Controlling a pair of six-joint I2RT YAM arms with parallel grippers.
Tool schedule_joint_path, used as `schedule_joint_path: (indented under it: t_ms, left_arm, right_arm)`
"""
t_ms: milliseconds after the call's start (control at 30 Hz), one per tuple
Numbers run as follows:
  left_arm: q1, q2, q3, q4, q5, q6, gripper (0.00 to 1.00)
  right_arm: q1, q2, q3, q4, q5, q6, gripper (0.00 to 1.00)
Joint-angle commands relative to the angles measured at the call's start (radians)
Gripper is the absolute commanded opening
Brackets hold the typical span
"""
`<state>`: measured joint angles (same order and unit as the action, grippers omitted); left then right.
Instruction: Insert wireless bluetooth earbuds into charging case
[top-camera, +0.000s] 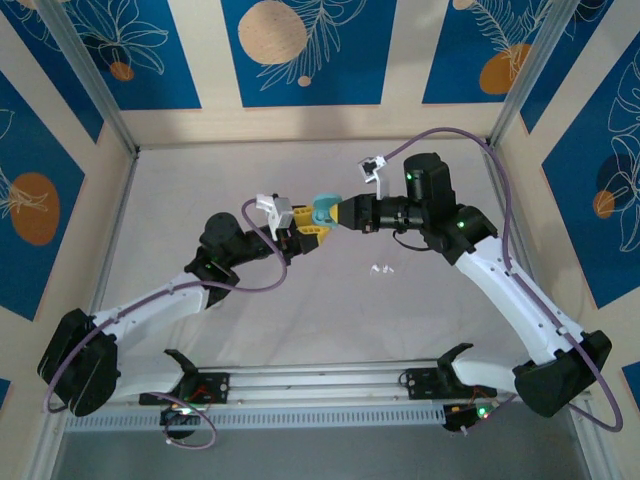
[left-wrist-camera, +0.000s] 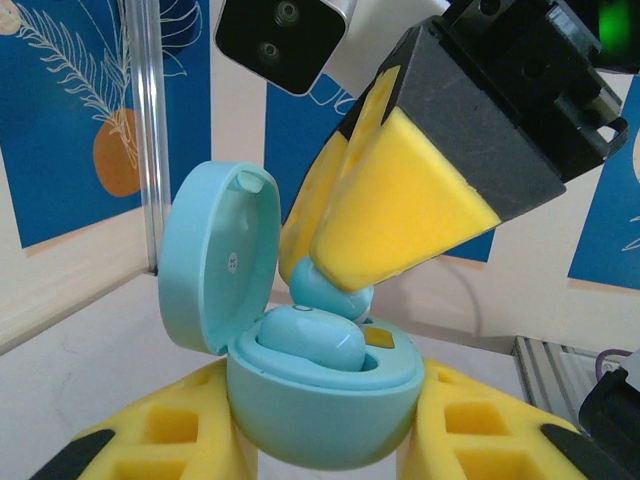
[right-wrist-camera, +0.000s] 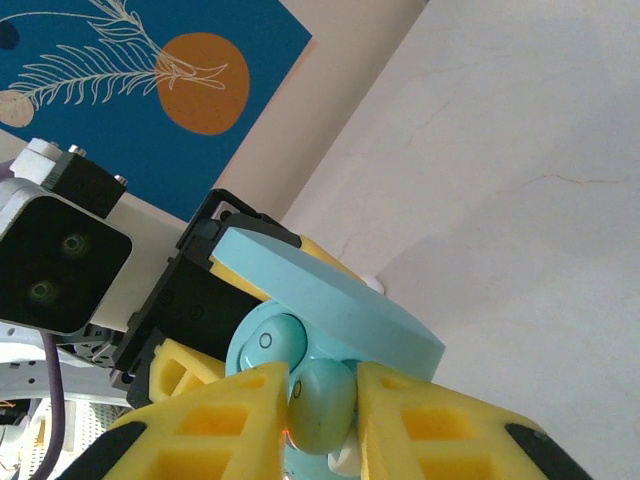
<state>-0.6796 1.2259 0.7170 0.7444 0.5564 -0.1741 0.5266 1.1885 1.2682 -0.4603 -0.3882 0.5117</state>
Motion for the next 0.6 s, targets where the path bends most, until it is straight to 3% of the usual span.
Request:
schedule_joint_path:
  t_ms: [0,167,367,567]
  left_arm:
    - [-0.017,-0.003,0.019,0.073,0.003,0.004,0.30]
    - [-0.016,-0.002,0.021,0.073,0.005,0.005,0.30]
    - [-0.016,-0.003,0.019,0.079,0.004,0.004,0.30]
    - [-0.016,-0.003,0.024,0.079,0.007,0.004,0.30]
  right_arm:
    - [0.012,0.008,0.028,-0.029,0.011,-0.014,0.24]
    - [0.006,0.006,0.027,-0.019,-0.006,0.002,0.24]
    - [0.000,0.017,0.041,-0.099,0.087,-0.027,0.27]
    - [0.000,0.021,0.047,-0.108,0.087,-0.032,0.29]
